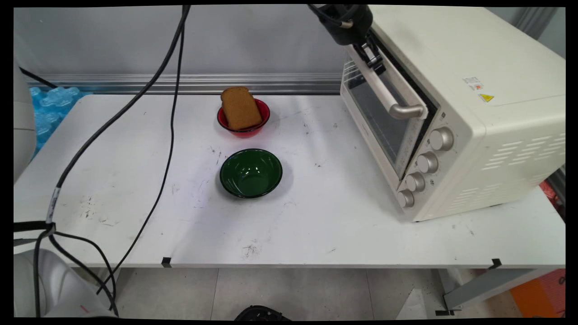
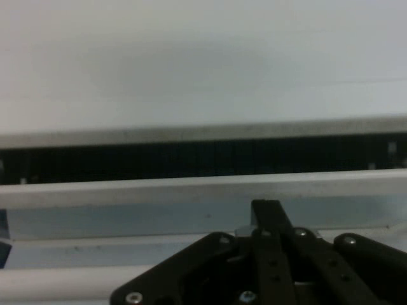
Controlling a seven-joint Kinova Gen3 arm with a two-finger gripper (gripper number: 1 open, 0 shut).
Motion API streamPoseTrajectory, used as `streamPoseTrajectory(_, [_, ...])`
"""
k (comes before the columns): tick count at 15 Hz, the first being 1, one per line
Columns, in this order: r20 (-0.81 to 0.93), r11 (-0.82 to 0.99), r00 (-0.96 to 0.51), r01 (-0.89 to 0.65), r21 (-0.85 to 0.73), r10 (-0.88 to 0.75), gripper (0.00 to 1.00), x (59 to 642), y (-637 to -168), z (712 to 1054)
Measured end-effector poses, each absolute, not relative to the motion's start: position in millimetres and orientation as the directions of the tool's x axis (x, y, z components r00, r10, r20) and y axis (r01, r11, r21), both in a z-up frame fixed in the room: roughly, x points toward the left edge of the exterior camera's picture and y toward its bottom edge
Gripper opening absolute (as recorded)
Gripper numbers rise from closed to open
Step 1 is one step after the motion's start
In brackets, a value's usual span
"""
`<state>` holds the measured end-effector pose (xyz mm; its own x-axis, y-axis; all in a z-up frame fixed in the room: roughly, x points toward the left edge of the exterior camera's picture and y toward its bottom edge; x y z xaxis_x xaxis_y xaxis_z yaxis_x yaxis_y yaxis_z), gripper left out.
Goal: Open the oven
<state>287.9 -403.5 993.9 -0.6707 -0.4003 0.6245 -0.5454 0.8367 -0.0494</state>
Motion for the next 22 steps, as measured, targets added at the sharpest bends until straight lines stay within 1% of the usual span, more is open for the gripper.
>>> streamPoseTrajectory(11, [0.579, 0.843, -0.698, -0.536, -0.033, -0.421, 0.0, 309.5, -378.2, 989.3])
streamPoseTrajectory(22, [0.555, 0.838, -0.713, -0.543, -0.05, -0.428, 0.0, 329.9, -364.5, 961.3])
